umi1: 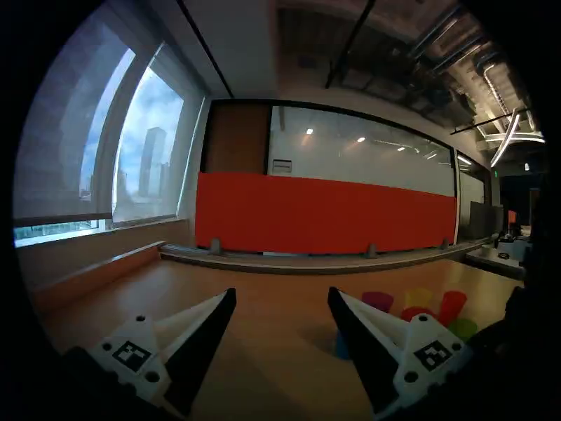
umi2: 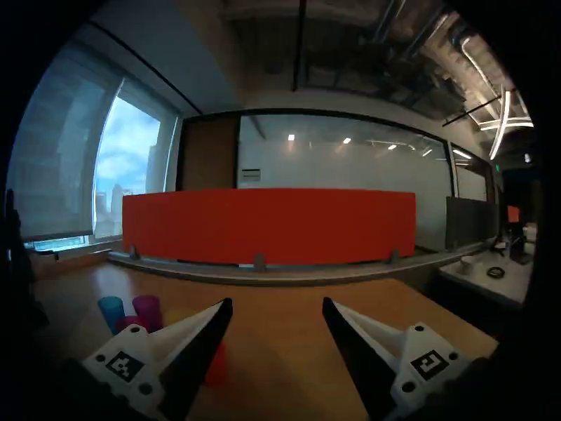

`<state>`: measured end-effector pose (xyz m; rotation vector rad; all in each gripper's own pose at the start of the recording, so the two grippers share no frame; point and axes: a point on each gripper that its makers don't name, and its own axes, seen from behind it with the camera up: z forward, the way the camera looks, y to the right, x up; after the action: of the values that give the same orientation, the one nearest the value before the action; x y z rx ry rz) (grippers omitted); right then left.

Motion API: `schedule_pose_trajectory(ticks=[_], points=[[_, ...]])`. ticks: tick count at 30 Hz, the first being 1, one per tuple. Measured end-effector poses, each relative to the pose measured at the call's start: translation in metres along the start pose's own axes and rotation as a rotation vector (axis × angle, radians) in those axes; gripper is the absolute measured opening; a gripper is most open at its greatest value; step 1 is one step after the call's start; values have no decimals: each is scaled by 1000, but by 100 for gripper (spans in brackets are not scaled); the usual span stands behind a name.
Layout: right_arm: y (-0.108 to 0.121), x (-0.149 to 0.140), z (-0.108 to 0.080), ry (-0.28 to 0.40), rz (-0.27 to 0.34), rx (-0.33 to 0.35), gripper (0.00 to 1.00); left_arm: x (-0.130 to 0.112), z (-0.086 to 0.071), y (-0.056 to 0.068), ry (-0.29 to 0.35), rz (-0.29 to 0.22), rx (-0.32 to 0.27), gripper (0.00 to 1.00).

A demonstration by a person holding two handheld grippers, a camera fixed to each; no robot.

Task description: Pour water

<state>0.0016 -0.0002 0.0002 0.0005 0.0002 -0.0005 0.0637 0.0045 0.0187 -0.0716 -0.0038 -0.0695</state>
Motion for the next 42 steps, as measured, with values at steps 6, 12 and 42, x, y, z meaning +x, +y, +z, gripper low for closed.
schedule_pose_trajectory(ticks=[6,12,42], points=[[-7,43,5,4,-22,23,99,43,11,6,-10,22,-39,97],[-17,89,6,14,-53,59,99,86,20,14,-7,32,-66,97],[-95,119,-18,-24,-36,485,99,133,20,79,-49,37,-368,97]])
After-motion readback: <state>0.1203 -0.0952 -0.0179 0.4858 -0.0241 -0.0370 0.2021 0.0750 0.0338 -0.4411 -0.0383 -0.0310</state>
